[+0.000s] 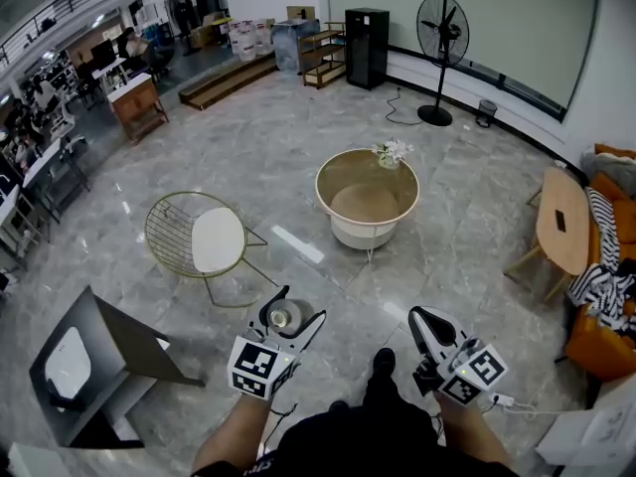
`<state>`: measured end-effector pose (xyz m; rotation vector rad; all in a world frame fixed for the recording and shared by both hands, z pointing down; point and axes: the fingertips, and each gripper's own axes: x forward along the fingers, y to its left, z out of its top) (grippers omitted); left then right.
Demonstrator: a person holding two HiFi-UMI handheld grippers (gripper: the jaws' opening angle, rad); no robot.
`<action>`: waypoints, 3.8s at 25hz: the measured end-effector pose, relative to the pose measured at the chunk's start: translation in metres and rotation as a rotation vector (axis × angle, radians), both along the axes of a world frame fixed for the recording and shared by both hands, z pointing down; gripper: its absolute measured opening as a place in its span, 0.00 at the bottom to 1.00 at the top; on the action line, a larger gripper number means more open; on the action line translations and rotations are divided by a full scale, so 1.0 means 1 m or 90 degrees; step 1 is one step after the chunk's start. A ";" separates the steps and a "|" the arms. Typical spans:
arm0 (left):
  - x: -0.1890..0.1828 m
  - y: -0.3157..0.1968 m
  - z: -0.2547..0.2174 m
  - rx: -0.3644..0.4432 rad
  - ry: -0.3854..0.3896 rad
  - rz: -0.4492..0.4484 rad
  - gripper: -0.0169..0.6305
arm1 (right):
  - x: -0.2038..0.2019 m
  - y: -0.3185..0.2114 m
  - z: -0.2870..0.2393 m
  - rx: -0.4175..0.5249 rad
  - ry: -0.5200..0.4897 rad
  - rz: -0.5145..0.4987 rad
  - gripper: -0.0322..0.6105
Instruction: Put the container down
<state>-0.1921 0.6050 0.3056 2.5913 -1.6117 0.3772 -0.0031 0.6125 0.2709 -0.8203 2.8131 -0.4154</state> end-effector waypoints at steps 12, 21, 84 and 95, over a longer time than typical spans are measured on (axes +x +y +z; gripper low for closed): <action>0.045 -0.138 0.016 -0.026 0.007 0.009 0.56 | 0.043 -0.142 0.026 -0.036 -0.016 0.005 0.07; 0.097 -0.257 0.019 -0.042 0.005 0.004 0.56 | 0.092 -0.263 0.037 -0.049 -0.014 -0.010 0.07; -0.016 -0.785 0.064 -0.058 0.028 0.037 0.56 | -0.035 -0.776 0.067 -0.099 0.052 0.011 0.07; 0.029 -0.853 0.081 -0.095 0.008 0.011 0.56 | 0.013 -0.859 0.089 -0.125 0.028 -0.011 0.07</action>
